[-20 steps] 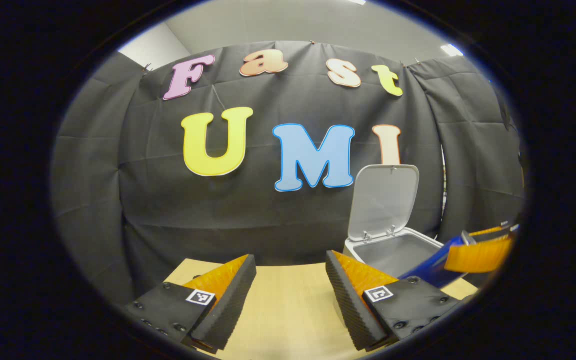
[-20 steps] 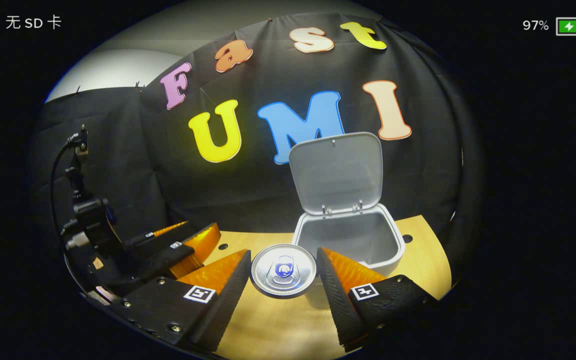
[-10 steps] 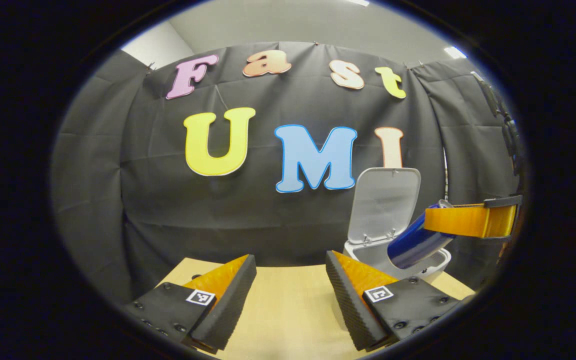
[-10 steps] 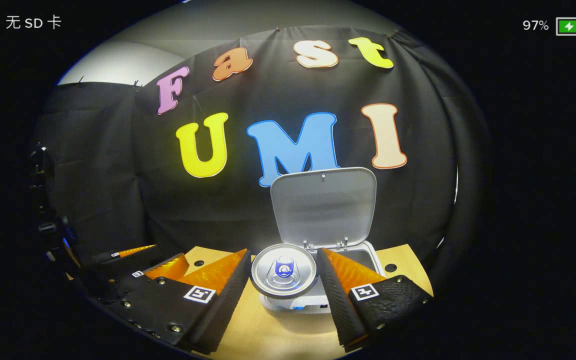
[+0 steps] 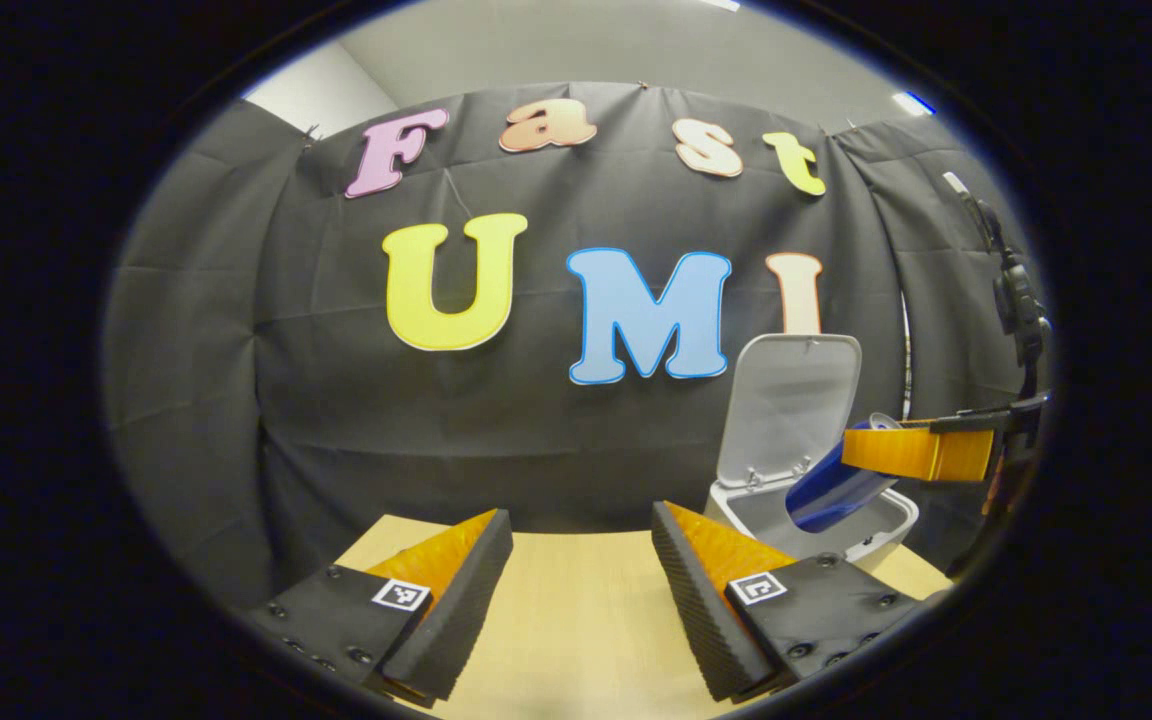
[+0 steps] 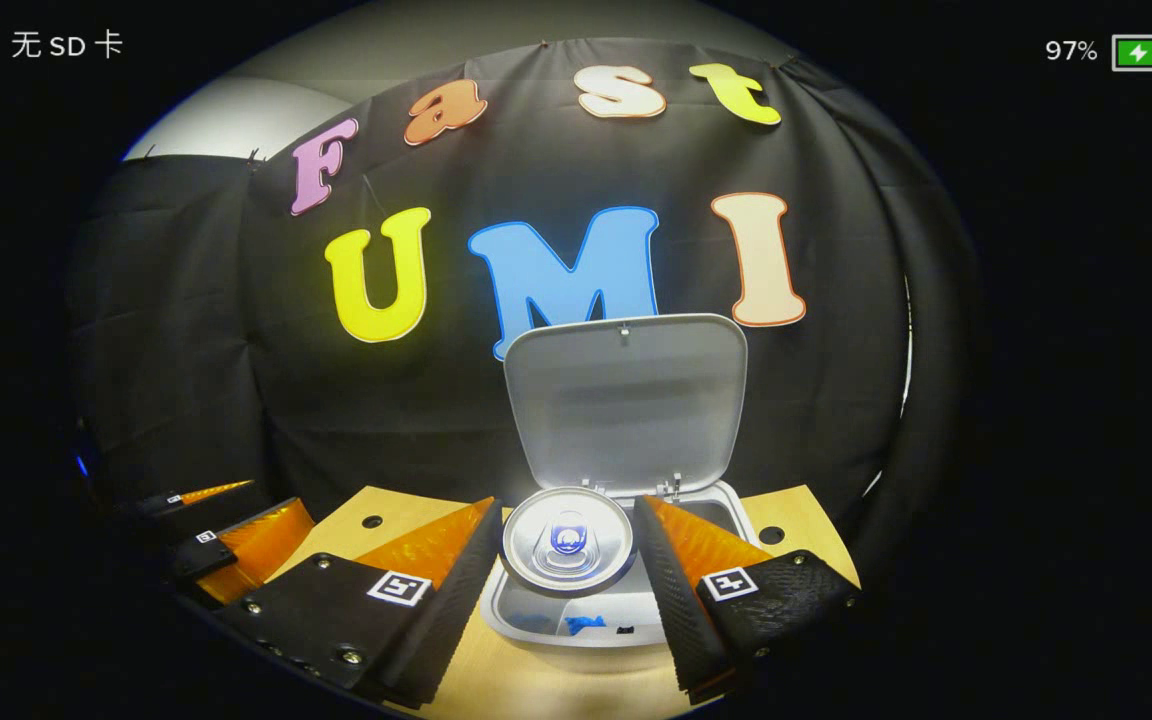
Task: Press the lid of the desktop garbage bin to open it, pick up the crumpled paper on the desktop and throw it into the bin, then pick up the pop can on the desktop and drop it into the bin, and finally close the garbage bin lid.
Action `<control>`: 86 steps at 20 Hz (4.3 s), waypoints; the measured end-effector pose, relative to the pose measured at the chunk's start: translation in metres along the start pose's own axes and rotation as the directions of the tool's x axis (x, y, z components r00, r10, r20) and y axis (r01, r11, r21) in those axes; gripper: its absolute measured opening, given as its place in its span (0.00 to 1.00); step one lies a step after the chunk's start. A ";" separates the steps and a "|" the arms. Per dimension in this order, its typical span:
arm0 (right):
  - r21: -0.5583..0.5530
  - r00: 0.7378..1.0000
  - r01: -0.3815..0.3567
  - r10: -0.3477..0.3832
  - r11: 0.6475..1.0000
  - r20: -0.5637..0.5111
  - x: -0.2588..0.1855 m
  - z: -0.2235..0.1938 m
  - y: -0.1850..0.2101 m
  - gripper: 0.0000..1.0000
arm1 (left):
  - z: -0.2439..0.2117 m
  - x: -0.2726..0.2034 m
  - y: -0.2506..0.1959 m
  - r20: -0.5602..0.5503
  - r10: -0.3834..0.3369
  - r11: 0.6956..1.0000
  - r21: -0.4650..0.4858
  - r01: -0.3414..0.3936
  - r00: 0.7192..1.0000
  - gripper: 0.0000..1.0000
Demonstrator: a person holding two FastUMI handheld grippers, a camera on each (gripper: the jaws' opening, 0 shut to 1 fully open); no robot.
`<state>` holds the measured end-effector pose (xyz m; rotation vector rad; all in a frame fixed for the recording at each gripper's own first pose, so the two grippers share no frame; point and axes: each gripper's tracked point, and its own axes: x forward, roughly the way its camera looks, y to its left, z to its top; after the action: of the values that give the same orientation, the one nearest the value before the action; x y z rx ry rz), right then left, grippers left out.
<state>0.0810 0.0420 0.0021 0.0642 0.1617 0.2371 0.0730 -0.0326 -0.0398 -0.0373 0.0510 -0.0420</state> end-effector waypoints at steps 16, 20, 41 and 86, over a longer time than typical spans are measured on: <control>0.011 0.999 -0.005 0.005 1.000 0.032 -0.001 0.016 0.004 0.86 | 0.000 -0.002 0.003 -0.002 0.014 1.000 -0.008 -0.014 1.000 0.95; 0.006 0.998 0.022 -0.022 1.000 0.066 0.001 0.035 -0.001 0.86 | -0.001 -0.005 0.002 -0.004 0.012 1.000 -0.015 -0.012 1.000 0.95; -0.113 0.968 0.175 -0.149 0.978 0.202 0.080 0.133 -0.035 0.85 | -0.003 0.016 0.014 -0.022 0.041 0.998 -0.036 -0.042 0.999 0.93; -0.106 0.985 0.093 -0.107 0.990 -0.137 -0.014 -0.085 -0.029 0.93 | -0.034 -0.052 -0.013 -0.073 0.032 0.997 -0.074 -0.038 0.997 0.95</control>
<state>0.0602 0.0140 -0.0818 -0.0598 0.2946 0.1489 0.0190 -0.0444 -0.0710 -0.1103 0.1251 -0.0062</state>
